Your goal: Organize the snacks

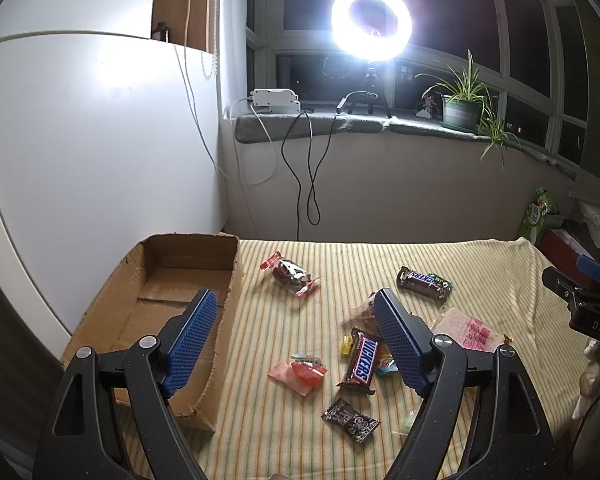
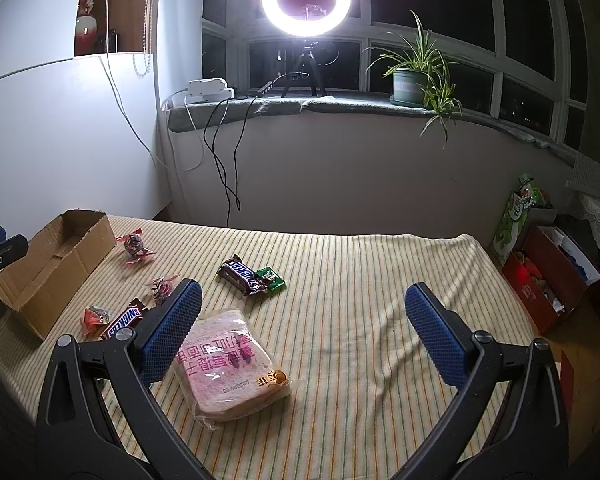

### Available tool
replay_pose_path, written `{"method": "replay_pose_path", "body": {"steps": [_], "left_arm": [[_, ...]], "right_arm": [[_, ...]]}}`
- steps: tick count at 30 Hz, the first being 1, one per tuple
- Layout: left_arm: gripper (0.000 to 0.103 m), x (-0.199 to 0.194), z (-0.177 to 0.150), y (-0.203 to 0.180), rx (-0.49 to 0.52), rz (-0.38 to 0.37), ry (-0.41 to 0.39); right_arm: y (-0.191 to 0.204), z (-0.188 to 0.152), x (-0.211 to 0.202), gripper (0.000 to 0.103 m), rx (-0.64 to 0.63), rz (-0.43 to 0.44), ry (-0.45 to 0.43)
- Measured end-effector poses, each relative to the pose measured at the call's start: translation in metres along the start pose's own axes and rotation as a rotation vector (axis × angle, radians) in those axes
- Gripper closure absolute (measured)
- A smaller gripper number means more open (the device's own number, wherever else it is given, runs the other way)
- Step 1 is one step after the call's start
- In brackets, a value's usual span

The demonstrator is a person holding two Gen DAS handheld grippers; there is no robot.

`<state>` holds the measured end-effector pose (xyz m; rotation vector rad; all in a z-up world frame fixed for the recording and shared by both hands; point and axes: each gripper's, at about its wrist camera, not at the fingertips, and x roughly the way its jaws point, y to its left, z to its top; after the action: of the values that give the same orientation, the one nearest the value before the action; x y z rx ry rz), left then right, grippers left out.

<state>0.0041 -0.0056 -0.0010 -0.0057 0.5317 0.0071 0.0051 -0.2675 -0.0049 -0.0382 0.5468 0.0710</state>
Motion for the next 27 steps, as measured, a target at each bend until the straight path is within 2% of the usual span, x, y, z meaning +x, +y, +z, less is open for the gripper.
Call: {"method": "replay_pose_path", "body": {"steps": [27], "left_arm": [[0.022, 0.009, -0.004, -0.009, 0.011, -0.024, 0.034]], "right_arm": [[-0.01, -0.008, 0.012, 0.0, -0.003, 0.035, 0.048]]}}
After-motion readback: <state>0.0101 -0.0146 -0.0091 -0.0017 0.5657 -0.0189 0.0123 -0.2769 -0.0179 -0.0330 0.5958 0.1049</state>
